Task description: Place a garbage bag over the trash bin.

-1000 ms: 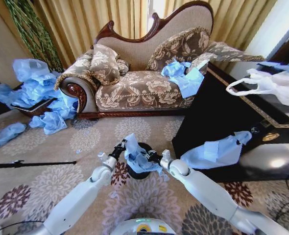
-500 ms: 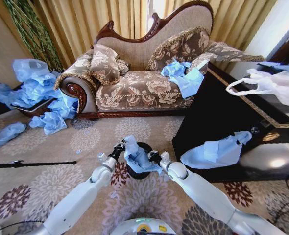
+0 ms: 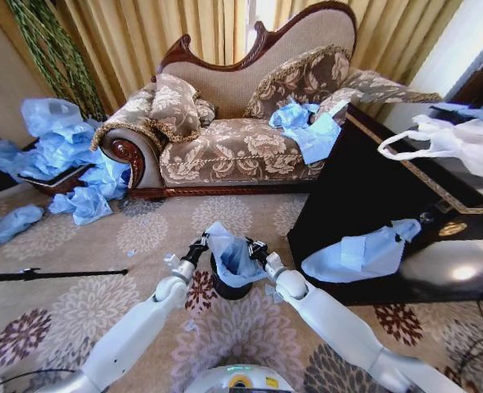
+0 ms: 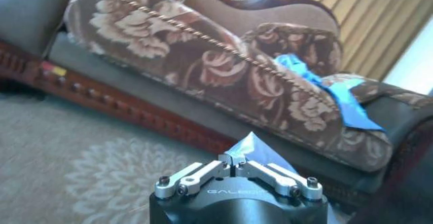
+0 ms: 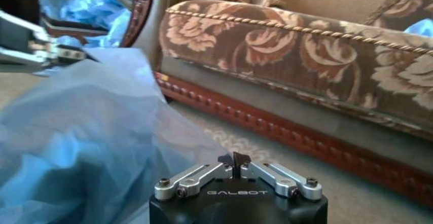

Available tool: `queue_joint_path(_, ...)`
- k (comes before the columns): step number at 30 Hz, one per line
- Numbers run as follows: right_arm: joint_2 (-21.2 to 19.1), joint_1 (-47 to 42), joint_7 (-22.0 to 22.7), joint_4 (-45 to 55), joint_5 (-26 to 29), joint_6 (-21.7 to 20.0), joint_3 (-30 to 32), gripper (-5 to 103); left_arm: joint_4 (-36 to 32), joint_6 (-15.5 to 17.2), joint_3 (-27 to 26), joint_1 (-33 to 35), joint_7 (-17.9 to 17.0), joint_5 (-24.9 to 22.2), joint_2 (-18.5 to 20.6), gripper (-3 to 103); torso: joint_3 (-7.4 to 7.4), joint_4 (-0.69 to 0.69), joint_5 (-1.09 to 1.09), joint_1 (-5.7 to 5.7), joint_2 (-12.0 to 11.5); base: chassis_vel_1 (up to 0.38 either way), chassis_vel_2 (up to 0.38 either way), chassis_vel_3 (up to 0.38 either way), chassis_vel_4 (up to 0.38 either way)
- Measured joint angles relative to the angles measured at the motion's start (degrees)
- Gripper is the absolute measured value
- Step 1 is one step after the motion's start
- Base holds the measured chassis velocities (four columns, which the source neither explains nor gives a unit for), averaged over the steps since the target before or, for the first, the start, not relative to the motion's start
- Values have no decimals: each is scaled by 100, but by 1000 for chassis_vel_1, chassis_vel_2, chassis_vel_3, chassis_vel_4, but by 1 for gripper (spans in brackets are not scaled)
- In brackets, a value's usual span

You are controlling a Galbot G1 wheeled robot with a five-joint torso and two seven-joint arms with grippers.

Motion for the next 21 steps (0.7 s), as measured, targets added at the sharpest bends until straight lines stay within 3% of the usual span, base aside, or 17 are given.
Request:
queue_joint_path(8, 228, 104, -34, -484, -159, 158, 90, 0, 330, 115, 64, -153, -125, -88, -127, 0, 0, -1, 0, 0, 0, 0, 0, 0, 0)
queue_joint_path(21, 388, 329, -476, -1154, -159, -9, 374, 0, 974, 167, 222, -352, -109, -67, -245, 0, 0, 0, 0, 0, 0, 0, 0, 0, 0)
